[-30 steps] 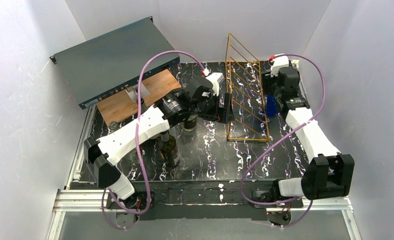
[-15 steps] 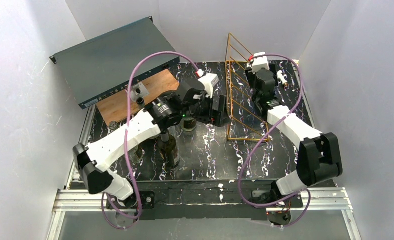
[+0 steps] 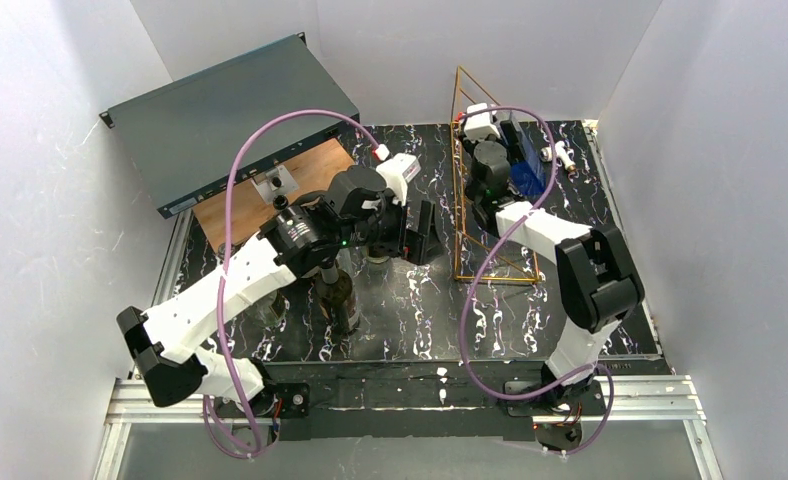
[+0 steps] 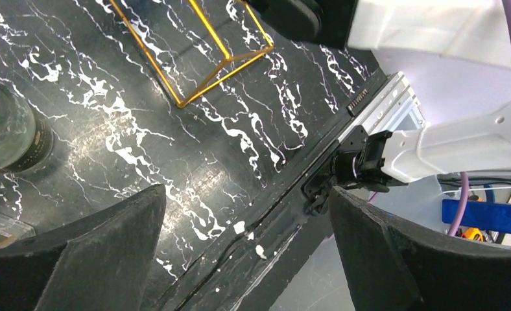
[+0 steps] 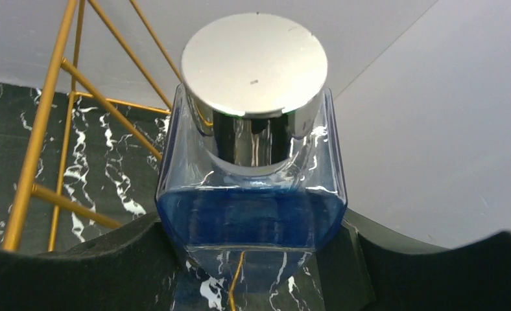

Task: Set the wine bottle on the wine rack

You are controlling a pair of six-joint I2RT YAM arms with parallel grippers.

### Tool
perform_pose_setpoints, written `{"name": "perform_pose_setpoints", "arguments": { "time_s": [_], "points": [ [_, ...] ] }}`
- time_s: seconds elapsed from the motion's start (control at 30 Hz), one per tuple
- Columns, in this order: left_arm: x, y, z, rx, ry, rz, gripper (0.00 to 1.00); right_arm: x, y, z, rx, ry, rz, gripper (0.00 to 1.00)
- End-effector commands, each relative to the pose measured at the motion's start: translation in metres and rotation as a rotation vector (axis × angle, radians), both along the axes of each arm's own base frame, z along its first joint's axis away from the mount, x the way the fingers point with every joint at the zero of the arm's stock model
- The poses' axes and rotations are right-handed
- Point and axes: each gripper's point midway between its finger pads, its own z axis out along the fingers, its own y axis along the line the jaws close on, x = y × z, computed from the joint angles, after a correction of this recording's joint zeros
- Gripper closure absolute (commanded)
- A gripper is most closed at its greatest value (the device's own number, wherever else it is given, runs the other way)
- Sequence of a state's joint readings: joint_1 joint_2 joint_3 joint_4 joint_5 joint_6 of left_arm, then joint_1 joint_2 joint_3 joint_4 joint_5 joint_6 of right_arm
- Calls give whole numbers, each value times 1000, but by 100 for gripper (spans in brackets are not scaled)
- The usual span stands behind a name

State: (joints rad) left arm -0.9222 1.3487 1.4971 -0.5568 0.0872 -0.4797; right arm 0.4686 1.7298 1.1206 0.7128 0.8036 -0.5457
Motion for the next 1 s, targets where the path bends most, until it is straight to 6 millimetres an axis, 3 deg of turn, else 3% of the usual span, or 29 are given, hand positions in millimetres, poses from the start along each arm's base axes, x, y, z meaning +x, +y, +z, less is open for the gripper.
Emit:
{"name": "perform_pose_setpoints", "arguments": {
  "time_s": [0.0, 0.2, 0.43, 0.67, 0.8, 0.97],
  "points": [
    [-15, 13, -4, -1, 19, -15, 4, 8, -14, 106, 50, -323, -88, 99],
    [-20, 20, -11, 5, 38, -10, 5, 32, -11, 97, -20, -308, -92, 99],
    [-15, 28, 6, 15, -34, 2, 3, 60, -14, 94, -65, -291, -81, 99],
    [-11, 42, 25, 30, -110, 25, 2, 92, -22, 104, -51, -299, -62, 99],
    [-7, 46, 23, 40, -124, 55, 2, 109, -17, 118, -10, -321, -26, 99],
    [-6, 41, 16, 51, -108, 46, 2, 132, -17, 118, 10, -317, -15, 99]
  ]
}}
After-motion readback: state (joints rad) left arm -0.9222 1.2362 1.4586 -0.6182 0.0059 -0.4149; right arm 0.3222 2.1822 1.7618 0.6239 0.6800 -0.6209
